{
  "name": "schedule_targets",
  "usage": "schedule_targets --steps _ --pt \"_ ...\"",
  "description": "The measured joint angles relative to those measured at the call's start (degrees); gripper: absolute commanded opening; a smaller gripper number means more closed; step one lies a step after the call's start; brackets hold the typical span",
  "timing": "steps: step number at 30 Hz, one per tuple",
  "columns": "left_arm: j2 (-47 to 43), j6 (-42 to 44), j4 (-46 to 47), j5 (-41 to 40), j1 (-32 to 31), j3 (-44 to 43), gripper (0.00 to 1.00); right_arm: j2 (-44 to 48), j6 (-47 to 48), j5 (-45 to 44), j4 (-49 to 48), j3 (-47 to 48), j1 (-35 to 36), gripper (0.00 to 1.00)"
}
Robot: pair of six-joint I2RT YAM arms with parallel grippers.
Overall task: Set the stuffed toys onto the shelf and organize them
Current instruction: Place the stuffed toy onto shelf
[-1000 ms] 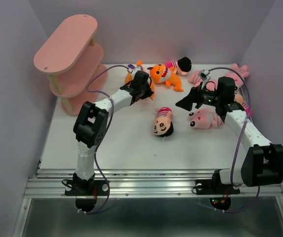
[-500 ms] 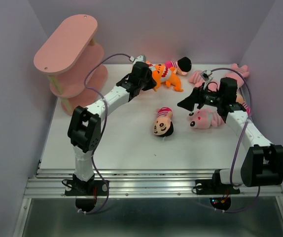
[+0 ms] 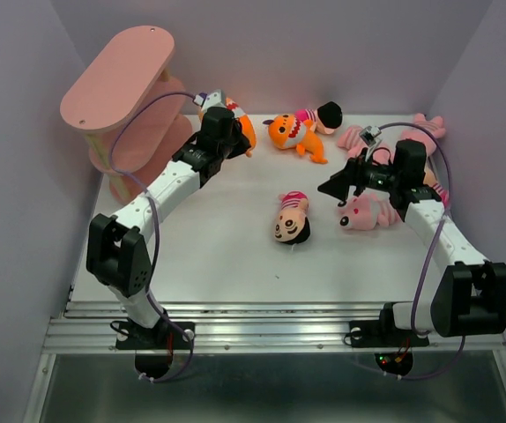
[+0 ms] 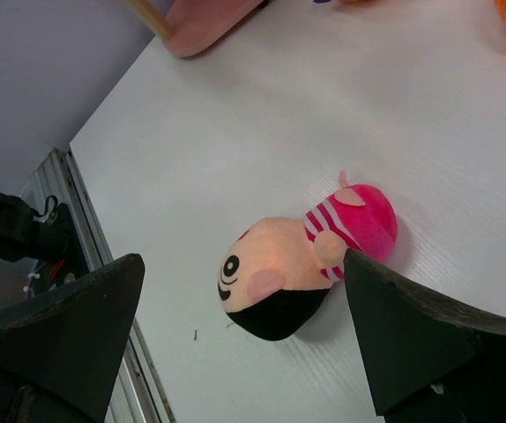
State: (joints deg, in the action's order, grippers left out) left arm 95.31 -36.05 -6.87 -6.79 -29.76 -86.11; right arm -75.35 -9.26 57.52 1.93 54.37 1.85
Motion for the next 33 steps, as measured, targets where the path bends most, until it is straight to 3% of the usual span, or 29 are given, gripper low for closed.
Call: schedule_targets --steps 14,33 --pt "6.56 -5.42 -0.17 -4.35 4.9 3.98 0.0 0.63 0.04 1.55 -1.11 -1.92 -0.63 1.0" --pt "20.35 -8.83 -2.08 -9.79 10.43 -8.79 0.0 0.66 0.02 2.8 -1.16 -1.95 -1.09 1.0"
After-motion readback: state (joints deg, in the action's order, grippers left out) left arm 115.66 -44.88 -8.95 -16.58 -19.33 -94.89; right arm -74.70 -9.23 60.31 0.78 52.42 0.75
